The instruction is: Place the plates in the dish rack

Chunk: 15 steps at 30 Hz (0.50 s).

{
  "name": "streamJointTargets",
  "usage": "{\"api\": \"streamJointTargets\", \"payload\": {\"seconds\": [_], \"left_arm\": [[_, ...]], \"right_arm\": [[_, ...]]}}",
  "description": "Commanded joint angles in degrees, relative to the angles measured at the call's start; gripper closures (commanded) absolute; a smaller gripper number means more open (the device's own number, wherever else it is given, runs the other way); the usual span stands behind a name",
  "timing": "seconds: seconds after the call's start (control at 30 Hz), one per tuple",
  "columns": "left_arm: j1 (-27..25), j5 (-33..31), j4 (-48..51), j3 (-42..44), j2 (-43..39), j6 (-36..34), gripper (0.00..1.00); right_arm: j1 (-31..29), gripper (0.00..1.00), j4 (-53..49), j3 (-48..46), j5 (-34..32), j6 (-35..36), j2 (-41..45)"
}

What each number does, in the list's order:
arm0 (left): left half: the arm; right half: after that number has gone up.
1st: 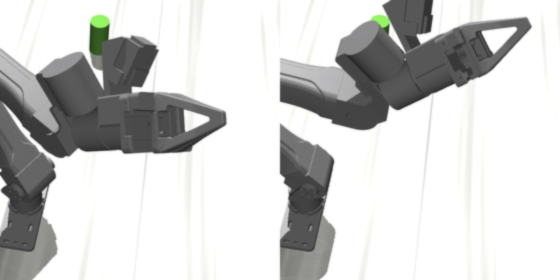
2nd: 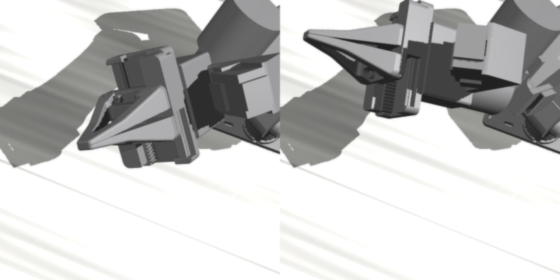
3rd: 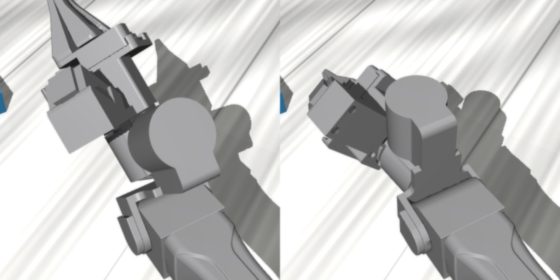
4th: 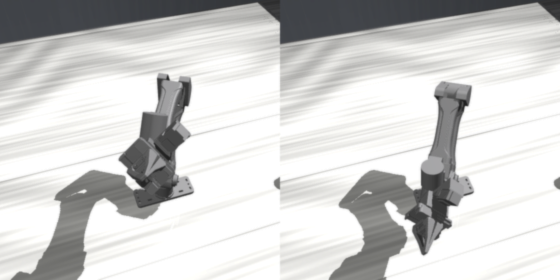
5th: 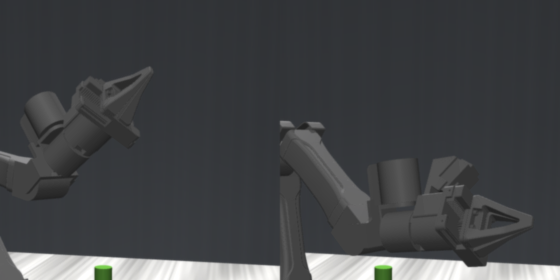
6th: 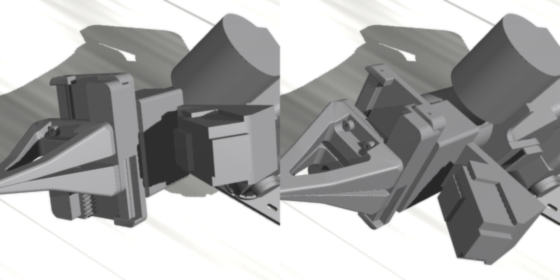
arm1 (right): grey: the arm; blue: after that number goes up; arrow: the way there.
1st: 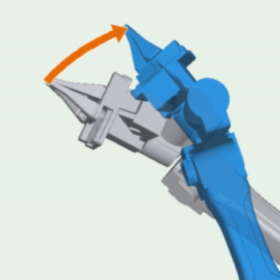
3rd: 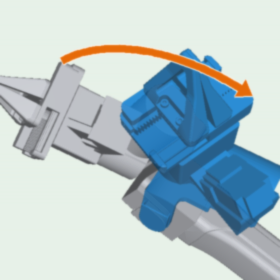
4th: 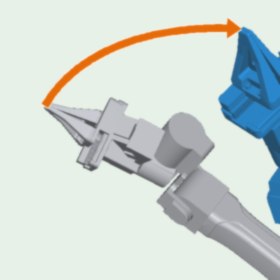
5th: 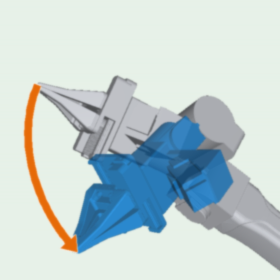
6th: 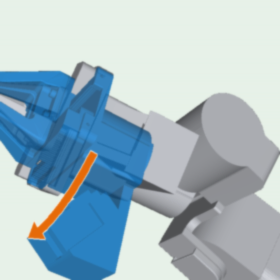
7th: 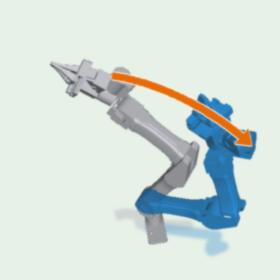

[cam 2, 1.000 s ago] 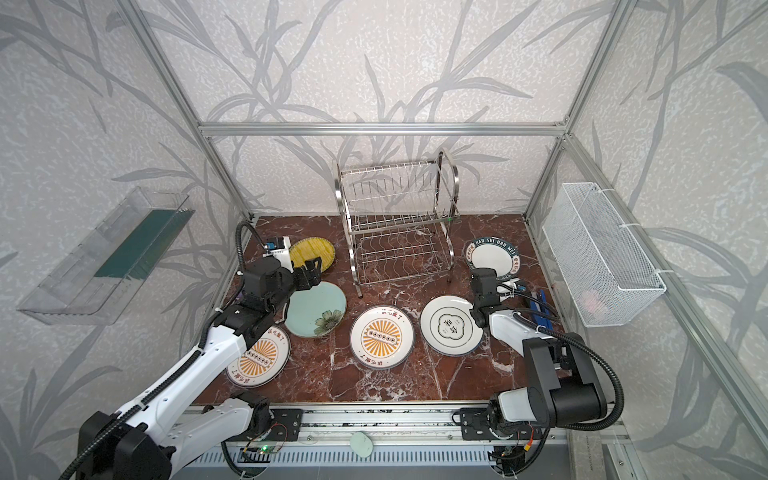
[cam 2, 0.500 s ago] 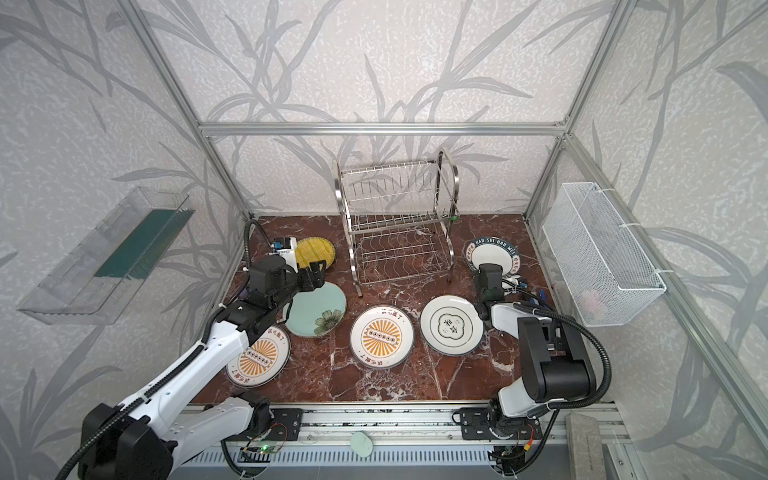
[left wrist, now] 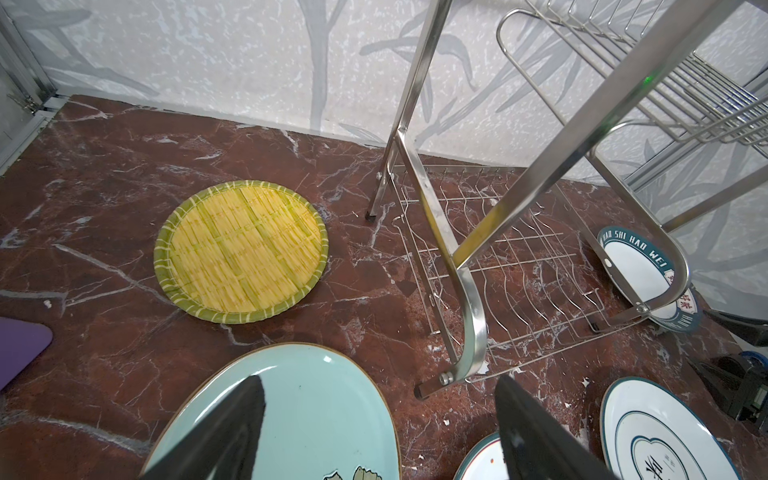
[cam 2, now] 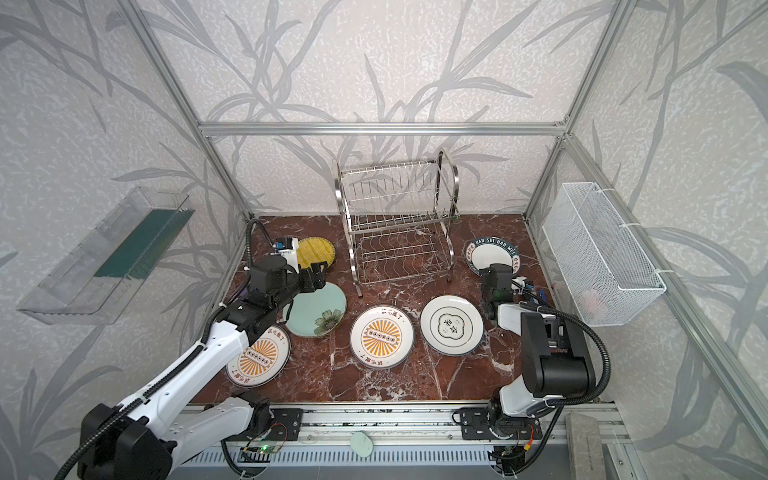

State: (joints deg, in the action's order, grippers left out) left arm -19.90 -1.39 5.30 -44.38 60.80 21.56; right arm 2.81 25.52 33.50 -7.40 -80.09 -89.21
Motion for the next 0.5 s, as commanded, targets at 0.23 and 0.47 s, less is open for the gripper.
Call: {"api": "streamJointTargets", "payload": {"seconds": [0.23,0.47], "left_arm": [[-0.5,-0.7,1.6,-2.8,-1.5,-0.1,0.14],[-0.5,-0.6,2.0,-3.1,-1.8,-0.1,0.14]], "right_arm": [[1.6,0.22,-0.7,-1.7,4.7,-2.7,0.2],[2.1,0.19,-0.2,-2.5,7.2,-5.1,-1.3]]}}
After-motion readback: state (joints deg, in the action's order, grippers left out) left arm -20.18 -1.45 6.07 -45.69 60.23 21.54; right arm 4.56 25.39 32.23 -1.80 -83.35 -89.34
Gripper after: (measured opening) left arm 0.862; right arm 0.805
